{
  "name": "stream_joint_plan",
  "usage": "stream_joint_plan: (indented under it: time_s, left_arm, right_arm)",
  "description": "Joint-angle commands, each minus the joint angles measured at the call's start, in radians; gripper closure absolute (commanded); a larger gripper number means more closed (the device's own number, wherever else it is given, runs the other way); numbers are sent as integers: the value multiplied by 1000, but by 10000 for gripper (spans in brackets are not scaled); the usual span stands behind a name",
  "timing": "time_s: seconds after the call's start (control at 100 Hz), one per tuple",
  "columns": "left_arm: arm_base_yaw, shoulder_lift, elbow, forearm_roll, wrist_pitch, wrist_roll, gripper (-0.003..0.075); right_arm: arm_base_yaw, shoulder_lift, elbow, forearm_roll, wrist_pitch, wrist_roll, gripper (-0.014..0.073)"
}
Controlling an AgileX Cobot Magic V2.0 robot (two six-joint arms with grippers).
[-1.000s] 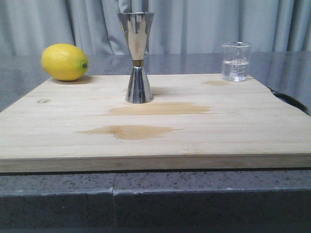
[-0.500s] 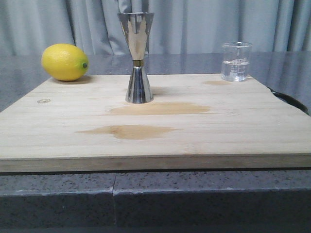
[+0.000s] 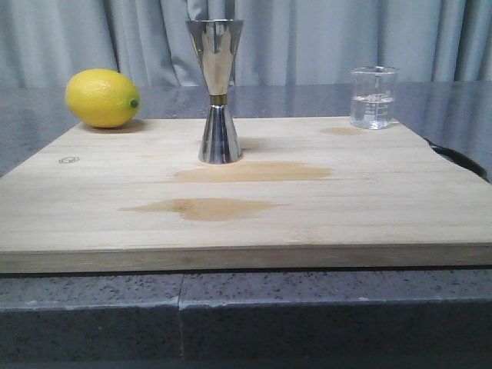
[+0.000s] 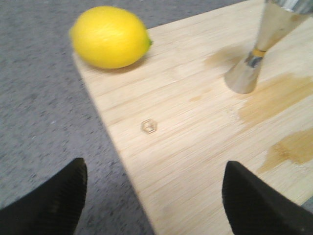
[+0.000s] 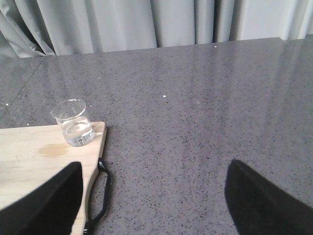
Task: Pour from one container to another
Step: 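Reach the left gripper to the steel jigger and grasp its waist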
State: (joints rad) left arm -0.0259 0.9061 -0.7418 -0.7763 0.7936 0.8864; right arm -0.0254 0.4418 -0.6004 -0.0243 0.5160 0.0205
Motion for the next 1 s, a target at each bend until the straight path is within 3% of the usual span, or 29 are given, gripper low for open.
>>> stream_joint_plan:
  time_s: [0.0, 0.19, 0.43, 0.8, 0.99]
  left_arm:
    - [3, 60, -36, -231, -25, 199, 188]
    - [3, 199, -36, -533, 61, 544, 188]
    - [-28, 358, -36, -767, 242, 906, 188]
    - [-172, 562, -36, -1074, 257, 1246, 235]
    - [-218, 641, -74, -1074, 257, 1272, 250]
  right_arm:
    - [-5, 14, -34, -2, -72, -9, 73]
    - [-5, 14, -34, -2, -72, -9, 73]
    - [-5, 14, -34, -2, -72, -9, 73]
    - [-5, 14, -34, -2, -72, -9, 73]
    - [-5, 14, -34, -2, -72, -9, 73]
